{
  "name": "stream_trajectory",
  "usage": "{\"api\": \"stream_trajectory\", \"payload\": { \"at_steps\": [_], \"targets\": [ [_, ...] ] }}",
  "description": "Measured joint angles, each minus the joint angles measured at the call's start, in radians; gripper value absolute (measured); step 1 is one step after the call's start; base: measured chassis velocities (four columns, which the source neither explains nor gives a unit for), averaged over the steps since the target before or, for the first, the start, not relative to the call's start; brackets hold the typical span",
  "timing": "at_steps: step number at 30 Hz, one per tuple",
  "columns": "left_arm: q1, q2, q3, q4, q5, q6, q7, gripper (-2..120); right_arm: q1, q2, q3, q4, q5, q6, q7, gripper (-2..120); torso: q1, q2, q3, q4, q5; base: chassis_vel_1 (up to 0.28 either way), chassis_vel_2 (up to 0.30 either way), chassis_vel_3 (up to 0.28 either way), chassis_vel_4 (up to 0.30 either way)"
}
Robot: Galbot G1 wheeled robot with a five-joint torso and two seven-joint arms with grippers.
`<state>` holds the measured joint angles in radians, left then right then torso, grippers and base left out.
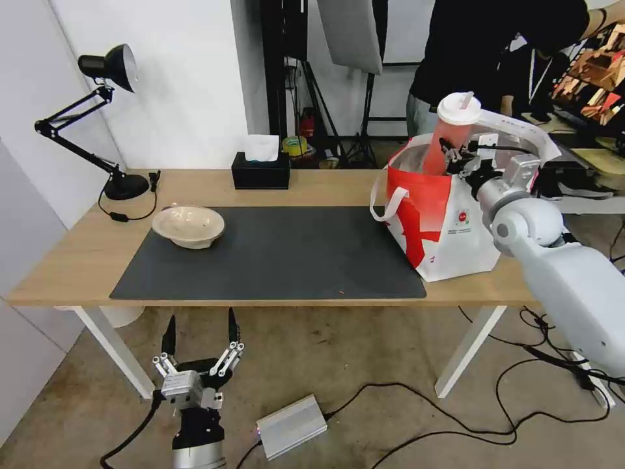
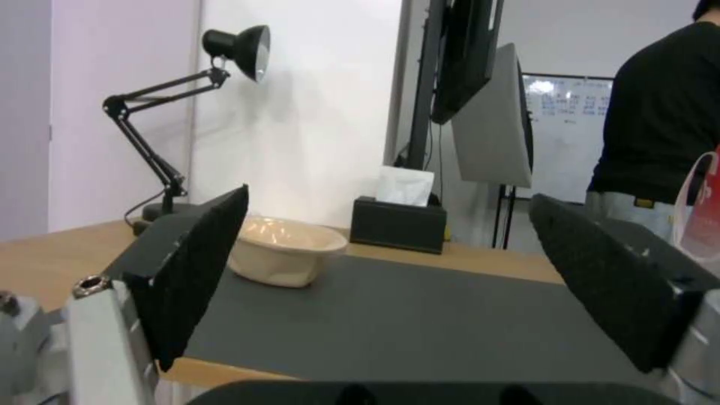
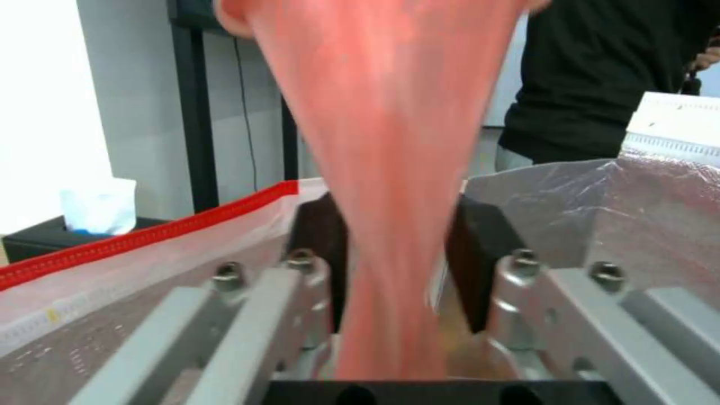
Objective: Pick up the trash from the table and place it into the takeout bag.
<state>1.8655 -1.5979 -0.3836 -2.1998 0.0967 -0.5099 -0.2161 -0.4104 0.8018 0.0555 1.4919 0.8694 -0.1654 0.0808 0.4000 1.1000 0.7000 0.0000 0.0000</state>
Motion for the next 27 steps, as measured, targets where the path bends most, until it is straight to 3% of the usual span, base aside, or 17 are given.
{"api": "stream_trajectory", "payload": {
  "at_steps": [3,17,22,27],
  "targets": [
    [-0.004,0.000,0.001,0.005,-0.001,0.000,0.000,100,0.000,-0.001,0.002,0.010,0.001,-0.012,0.003,48,0.000,0.000,0.000,0.0000,-0.0001,0.000,0.000,0.000,0.000],
    [-0.004,0.000,-0.009,-0.003,-0.004,0.001,0.000,100,-0.002,-0.013,0.002,0.043,-0.034,-0.055,0.037,96,0.000,0.000,0.000,0.0000,0.0000,0.000,0.000,0.000,0.000],
    [-0.005,0.000,-0.010,-0.006,-0.004,0.002,0.000,100,0.000,-0.027,0.002,0.071,-0.056,-0.104,0.057,100,0.000,0.000,0.000,0.0001,0.0000,0.000,0.000,0.000,0.000],
    [-0.006,0.000,-0.009,-0.007,-0.004,0.002,0.000,100,0.000,-0.056,0.003,0.113,-0.085,-0.222,0.060,100,0.000,0.000,0.000,0.0000,0.0000,0.000,0.000,0.000,0.000]
  ]
}}
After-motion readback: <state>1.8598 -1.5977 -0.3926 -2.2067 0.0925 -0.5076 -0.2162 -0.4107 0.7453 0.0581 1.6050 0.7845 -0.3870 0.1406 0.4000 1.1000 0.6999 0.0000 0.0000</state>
